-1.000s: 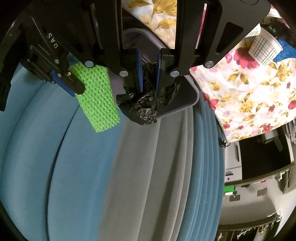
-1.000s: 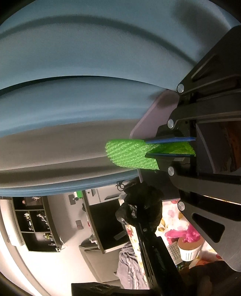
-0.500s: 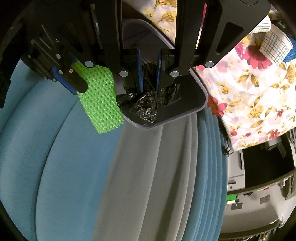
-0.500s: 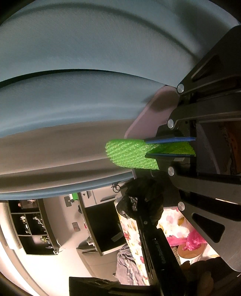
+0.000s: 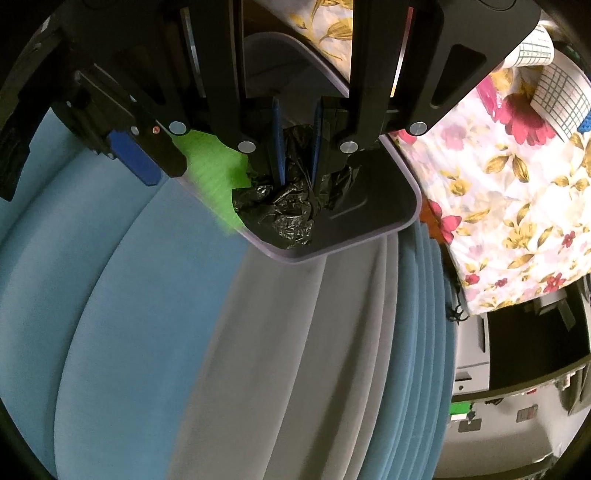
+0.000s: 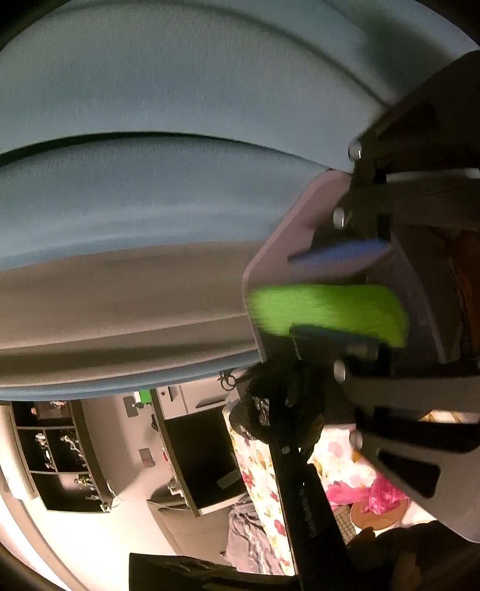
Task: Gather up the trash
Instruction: 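Open both tools to drop the sponge and black bag into the bin, then move both tools back over the trash on the bed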
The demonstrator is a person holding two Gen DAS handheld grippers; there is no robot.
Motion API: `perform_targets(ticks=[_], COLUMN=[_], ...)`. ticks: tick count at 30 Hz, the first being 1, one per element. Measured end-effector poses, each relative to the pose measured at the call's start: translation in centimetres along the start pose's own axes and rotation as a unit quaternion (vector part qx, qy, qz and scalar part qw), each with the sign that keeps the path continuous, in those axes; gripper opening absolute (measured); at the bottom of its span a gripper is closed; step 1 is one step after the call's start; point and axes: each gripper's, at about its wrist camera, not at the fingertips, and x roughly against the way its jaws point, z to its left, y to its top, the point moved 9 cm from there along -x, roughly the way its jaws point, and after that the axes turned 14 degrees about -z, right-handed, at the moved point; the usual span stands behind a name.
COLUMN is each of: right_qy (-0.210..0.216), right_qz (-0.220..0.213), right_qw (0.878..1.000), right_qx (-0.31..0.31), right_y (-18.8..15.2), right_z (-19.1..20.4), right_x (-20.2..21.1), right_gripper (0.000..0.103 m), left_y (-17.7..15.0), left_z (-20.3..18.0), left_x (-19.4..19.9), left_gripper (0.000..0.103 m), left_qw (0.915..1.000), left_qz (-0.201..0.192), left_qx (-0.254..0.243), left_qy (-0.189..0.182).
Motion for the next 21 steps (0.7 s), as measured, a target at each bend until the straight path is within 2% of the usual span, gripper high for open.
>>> perform_targets(ticks=[3, 5, 6, 7, 9, 13, 18, 21], right_qy=[-0.015, -0.023, -0.027, -0.034, -0.038, -0.05, -0.05, -0.046], right_qz=[-0.005, -0.011, -0.014, -0.018, -0.023, -0.035, -0.049, -0.064], right_qw=[1.0, 1.0, 1.0, 0.999, 0.999, 0.998, 0.998, 0.997], right_qx=[0.002, 0.003, 0.004, 0.006, 0.007, 0.006, 0.005, 0.009], right_y=[0.0, 0.1, 0.2, 0.2, 0.2, 0.4, 0.8, 1.0], right_z=[-0.8, -1.1, -1.2, -1.4, -1.7, -2.3, -1.8, -1.1], right_x=[0.3, 0.6, 0.8, 1.1, 1.6, 2.8, 4.7, 6.3], right_gripper=[0.046, 0.053, 0.057, 0.061, 0.065, 0.074, 0.085, 0.088], left_y=[-0.2, -0.5, -0.6, -0.8, -0.6, 0.7, 1.5, 1.3], left_z=[0.0, -0.2, -0.3, -0.3, 0.0, 0.8, 1.2, 1.7], left_x=[-0.3, -0.6, -0.7, -0.9, -0.7, 0.9, 4.1, 6.9], left_gripper=[0.013, 0.017, 0.028, 0.051, 0.074, 0.089, 0.097, 0.097], left_qw=[1.0, 1.0, 0.9999, 0.9998, 0.9997, 0.9991, 0.9973, 0.9957], left_qz=[0.003, 0.008, 0.011, 0.015, 0.005, -0.034, -0.061, -0.076], left_qx=[0.002, 0.003, 0.005, 0.008, 0.024, 0.022, 0.019, 0.012], left_qy=[0.0, -0.004, -0.007, -0.009, -0.003, 0.015, 0.036, 0.052])
